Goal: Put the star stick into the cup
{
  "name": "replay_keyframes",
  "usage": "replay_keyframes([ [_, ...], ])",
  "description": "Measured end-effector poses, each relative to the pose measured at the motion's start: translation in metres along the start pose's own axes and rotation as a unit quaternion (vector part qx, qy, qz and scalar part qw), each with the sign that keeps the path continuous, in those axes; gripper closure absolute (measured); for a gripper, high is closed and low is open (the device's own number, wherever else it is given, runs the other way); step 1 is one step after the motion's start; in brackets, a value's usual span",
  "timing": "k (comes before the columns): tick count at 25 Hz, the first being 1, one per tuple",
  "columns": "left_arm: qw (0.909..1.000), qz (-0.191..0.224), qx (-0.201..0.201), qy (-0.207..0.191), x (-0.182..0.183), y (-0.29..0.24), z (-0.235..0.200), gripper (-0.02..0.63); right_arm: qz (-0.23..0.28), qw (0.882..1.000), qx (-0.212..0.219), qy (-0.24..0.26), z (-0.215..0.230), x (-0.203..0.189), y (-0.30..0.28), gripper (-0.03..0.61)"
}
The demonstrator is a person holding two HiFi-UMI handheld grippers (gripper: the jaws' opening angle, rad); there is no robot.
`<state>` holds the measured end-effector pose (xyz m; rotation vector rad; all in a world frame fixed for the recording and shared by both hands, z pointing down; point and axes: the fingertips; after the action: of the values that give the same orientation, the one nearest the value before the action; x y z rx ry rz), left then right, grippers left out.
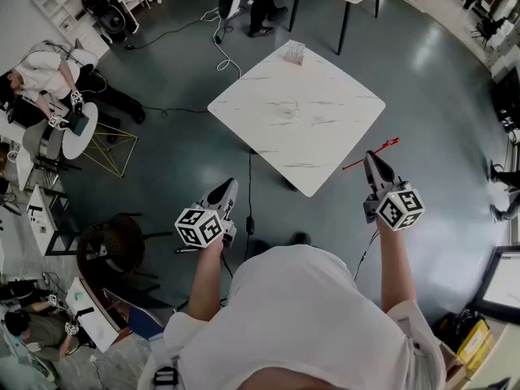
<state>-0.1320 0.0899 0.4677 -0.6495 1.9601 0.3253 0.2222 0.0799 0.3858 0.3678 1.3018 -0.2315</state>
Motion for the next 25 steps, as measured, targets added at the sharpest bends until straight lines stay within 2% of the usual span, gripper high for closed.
replay_keyframes([
  [16,1.0,-0.002,-0.003,0.004,-0.005,-0.004,0.006,0.6,-0.001,1.0,0.003,-0.009,0.001,-0.005,0.004,0.551],
  [25,0.9999,0.0,0.011,0.004,-0.01,-0.003,0.013,0.6,-0.007,1.0,0.013,-0.019,0.011,-0.006,0.005,0.551],
])
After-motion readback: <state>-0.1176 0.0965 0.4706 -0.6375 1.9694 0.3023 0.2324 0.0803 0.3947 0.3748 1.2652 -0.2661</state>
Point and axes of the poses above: the fingertips, and each gripper's own axes: y backward along the fingers, z to its right, x out of its top, and after that the axes turned 14 degrees about z, right-handed
